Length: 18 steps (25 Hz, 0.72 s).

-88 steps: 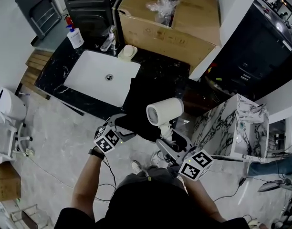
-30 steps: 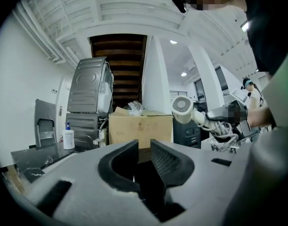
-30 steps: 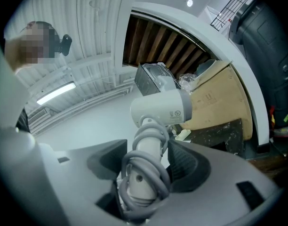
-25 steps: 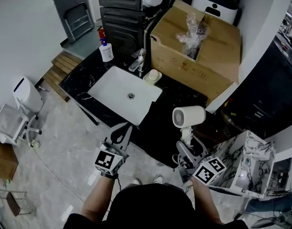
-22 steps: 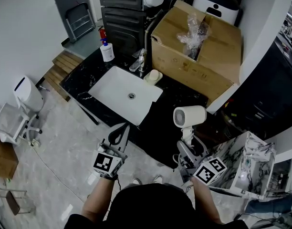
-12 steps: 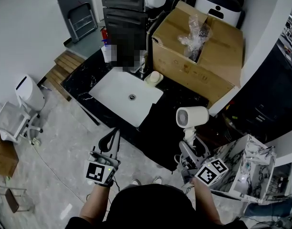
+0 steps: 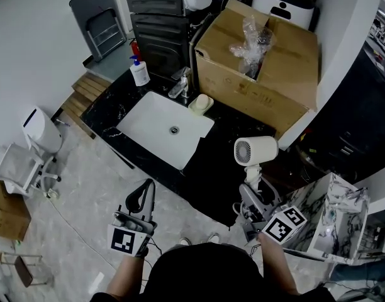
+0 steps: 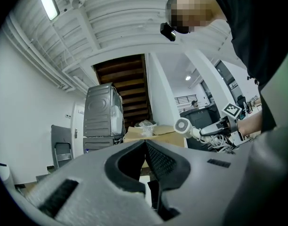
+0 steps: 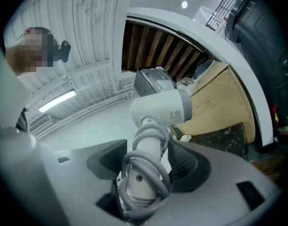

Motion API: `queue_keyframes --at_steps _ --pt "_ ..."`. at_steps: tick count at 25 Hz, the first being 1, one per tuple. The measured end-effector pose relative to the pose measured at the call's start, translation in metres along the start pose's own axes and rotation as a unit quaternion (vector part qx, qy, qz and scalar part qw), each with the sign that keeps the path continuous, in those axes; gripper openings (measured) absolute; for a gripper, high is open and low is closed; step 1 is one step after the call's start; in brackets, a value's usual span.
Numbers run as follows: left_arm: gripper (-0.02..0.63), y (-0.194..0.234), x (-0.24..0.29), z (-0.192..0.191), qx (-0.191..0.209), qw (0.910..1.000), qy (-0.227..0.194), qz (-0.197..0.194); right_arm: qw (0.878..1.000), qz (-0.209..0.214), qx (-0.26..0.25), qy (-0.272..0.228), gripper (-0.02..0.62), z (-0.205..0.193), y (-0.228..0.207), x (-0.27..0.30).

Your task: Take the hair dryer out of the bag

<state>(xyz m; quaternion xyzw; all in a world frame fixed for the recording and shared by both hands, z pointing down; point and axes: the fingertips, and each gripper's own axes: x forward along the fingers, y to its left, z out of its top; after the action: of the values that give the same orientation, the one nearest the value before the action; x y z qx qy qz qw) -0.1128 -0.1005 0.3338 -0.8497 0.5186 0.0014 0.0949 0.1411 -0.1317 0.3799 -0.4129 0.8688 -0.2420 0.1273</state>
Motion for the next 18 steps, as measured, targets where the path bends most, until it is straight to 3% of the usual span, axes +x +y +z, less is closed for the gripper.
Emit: queue_keyframes --at_steps 18 --pt "0.020 0.004 -0.008 -0.008 -0.017 0.9998 0.011 -0.001 1.000 0.014 -0.004 -0.009 0.270 0.006 0.020 0.010"
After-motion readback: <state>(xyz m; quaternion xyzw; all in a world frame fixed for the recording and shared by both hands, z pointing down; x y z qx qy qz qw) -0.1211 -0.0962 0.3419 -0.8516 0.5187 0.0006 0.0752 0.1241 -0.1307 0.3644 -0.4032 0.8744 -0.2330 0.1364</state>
